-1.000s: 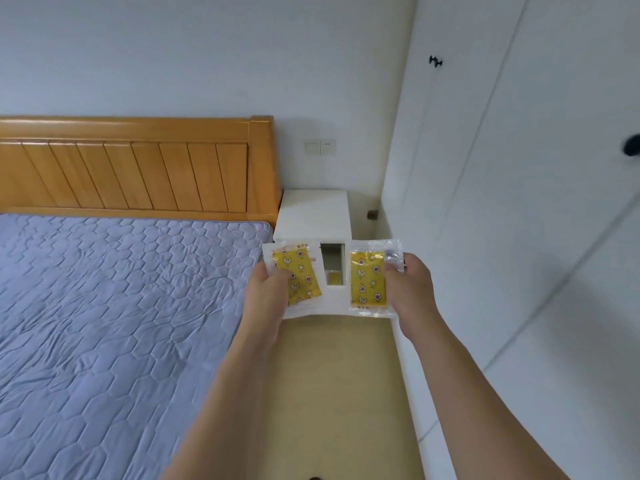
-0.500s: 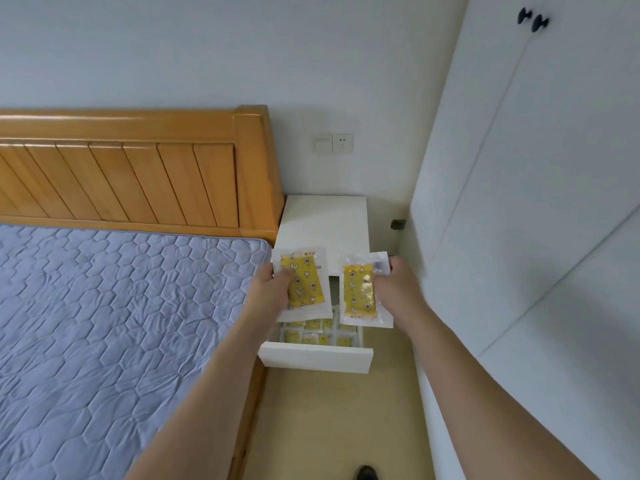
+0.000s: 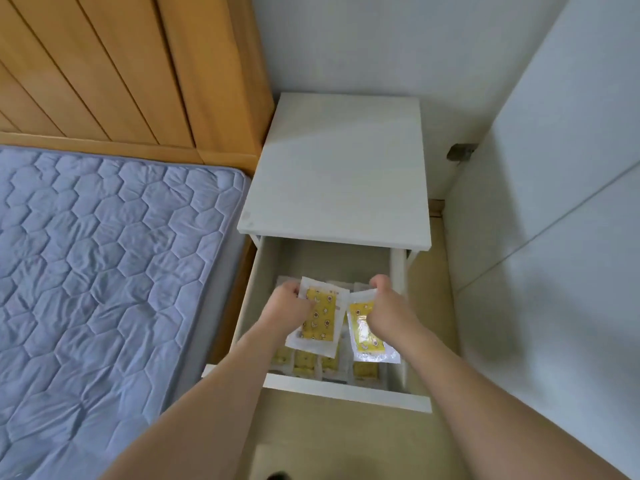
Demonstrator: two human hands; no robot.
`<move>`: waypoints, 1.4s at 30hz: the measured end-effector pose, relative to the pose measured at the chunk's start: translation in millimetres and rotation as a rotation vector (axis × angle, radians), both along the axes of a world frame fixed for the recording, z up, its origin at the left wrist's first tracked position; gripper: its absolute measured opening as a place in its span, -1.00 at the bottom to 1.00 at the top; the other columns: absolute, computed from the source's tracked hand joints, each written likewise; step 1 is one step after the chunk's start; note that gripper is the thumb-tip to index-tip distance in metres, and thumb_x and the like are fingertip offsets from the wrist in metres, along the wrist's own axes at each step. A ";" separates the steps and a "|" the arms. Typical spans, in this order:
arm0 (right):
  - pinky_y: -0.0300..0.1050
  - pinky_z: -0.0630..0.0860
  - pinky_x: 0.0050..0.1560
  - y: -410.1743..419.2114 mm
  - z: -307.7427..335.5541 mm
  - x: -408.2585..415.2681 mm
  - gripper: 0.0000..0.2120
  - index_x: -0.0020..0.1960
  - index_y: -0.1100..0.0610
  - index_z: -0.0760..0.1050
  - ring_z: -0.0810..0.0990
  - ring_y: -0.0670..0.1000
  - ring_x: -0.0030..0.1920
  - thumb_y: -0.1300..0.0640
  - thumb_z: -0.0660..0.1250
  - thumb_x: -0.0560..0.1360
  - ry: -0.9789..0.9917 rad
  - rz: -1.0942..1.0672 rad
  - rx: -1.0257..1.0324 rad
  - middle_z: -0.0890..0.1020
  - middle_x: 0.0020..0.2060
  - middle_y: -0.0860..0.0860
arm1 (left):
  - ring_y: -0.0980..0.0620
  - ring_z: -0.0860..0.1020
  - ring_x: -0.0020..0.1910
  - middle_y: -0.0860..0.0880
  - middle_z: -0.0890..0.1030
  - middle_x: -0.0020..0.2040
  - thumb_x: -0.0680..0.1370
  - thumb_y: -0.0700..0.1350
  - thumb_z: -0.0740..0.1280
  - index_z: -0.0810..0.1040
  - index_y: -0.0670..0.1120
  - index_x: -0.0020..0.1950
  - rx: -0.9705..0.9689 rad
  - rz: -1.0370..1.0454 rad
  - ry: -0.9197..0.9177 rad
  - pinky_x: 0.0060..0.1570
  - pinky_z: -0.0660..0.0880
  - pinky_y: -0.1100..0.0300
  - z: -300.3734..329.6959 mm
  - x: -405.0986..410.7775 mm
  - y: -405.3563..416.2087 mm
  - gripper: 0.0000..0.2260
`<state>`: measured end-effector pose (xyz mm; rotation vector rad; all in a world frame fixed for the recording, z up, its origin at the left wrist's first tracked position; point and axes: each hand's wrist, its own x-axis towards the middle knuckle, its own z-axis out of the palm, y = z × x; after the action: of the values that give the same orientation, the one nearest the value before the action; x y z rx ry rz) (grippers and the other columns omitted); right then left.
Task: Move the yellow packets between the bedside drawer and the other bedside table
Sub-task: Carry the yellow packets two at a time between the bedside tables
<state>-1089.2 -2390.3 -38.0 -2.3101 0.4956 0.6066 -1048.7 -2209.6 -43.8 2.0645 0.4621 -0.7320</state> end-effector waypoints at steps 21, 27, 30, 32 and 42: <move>0.06 0.58 0.04 17.7 -25.4 -1.0 -0.45 0.44 0.22 0.24 0.57 0.12 0.06 0.37 0.24 0.47 0.129 -0.065 -0.089 0.48 0.19 0.13 | -0.09 0.58 -0.05 -0.12 0.61 0.02 0.63 -0.10 0.18 0.52 -0.17 0.15 0.486 -0.510 0.014 -0.15 0.51 0.11 -50.1 1.5 -12.3 -0.79; -0.05 0.51 0.16 38.1 183.1 -16.0 -0.45 0.48 0.17 0.23 0.50 0.08 0.24 0.37 0.18 0.51 -0.071 0.016 -0.031 0.39 0.37 0.09 | -0.09 0.53 0.06 -0.03 0.53 0.16 0.67 -0.09 0.07 0.46 -0.09 0.24 0.404 -0.484 -0.342 -0.02 0.45 0.05 154.3 -22.3 21.7 -0.75; -0.05 0.50 0.12 49.1 276.4 -32.6 -0.51 0.43 0.19 0.27 0.47 0.10 0.23 0.37 0.16 0.51 -0.125 0.078 -0.055 0.40 0.33 0.11 | -0.13 0.50 0.18 -0.06 0.50 0.23 0.67 -0.08 0.08 0.44 -0.12 0.24 0.426 -0.451 -0.489 -0.03 0.36 0.09 248.9 -47.1 40.4 -0.76; 0.01 0.51 0.16 58.8 324.3 -42.6 -0.51 0.42 0.19 0.28 0.47 0.12 0.23 0.37 0.17 0.50 -0.191 0.133 -0.053 0.41 0.33 0.12 | -0.12 0.48 0.20 -0.07 0.49 0.27 0.67 -0.08 0.08 0.43 -0.12 0.26 0.450 -0.400 -0.550 -0.04 0.31 0.11 299.7 -63.9 50.8 -0.75; -0.09 0.46 0.14 166.7 435.6 -93.7 -0.51 0.44 0.14 0.28 0.46 0.12 0.29 0.20 0.29 0.54 -0.405 0.605 -0.022 0.45 0.35 0.10 | -0.08 0.36 0.42 -0.05 0.36 0.48 0.69 -0.03 0.11 0.30 -0.11 0.49 0.713 -0.026 -0.647 0.30 0.36 0.04 430.8 -194.1 153.2 -0.62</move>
<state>-1182.8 -2223.5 397.6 -2.5129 -0.4028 0.3805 -1242.8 -2056.4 387.1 2.8023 0.3418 0.1590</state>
